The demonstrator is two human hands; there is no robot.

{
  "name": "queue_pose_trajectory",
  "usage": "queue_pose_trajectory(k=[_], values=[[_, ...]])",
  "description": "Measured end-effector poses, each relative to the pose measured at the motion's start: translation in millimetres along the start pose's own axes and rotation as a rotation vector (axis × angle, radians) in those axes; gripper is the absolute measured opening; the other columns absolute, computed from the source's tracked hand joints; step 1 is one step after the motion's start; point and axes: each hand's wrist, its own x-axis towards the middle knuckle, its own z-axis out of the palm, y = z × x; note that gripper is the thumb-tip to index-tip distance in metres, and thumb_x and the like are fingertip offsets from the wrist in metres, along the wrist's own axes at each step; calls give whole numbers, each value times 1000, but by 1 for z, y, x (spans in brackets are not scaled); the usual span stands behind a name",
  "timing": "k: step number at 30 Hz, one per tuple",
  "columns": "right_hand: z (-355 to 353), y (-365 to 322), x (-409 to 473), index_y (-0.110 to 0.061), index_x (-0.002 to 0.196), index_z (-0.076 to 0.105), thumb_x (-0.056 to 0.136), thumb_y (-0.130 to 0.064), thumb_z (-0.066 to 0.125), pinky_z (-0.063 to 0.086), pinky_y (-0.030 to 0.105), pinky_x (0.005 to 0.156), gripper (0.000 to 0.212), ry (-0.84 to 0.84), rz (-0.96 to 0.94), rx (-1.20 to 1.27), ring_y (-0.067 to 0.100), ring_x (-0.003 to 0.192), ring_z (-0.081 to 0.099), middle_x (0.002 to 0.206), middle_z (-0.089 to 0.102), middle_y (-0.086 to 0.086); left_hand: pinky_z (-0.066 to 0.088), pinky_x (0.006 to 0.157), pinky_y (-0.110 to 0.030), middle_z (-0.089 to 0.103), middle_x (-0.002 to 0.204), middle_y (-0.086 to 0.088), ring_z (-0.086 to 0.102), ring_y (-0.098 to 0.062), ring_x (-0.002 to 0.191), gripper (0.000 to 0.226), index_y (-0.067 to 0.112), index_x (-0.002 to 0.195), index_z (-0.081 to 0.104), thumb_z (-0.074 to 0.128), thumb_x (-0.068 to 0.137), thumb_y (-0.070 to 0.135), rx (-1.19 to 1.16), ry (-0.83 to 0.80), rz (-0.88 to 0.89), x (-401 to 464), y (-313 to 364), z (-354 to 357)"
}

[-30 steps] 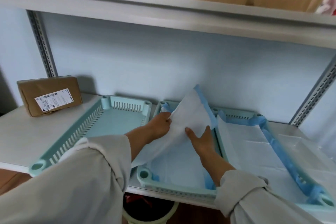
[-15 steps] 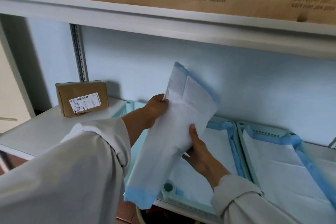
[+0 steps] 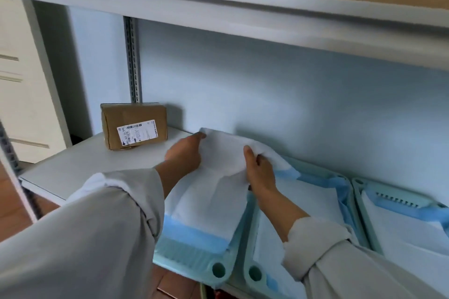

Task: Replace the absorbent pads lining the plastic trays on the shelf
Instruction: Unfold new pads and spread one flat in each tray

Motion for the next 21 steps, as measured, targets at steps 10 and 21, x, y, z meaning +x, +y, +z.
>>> queue_pose_trajectory(k=[10,21], values=[[35,68,25,-8,100,59,90,-2,48,47,33,60,16,-98,230,-41,25,72,56,82,57,14,34,108,-31,46,142,1,44,-21,130,46,31,136,47,45,94,12,86,-13,-159,20,-101,38],[94,82,35,-16,146,20,69,-50,71,33,49,111,98,-267,238,-732,39,136,33,149,30,18,49,93,-40,51,130,-13,56,-33,112,87,30,151,-5,52,88,11,76,-208,-138,13,-108,61]])
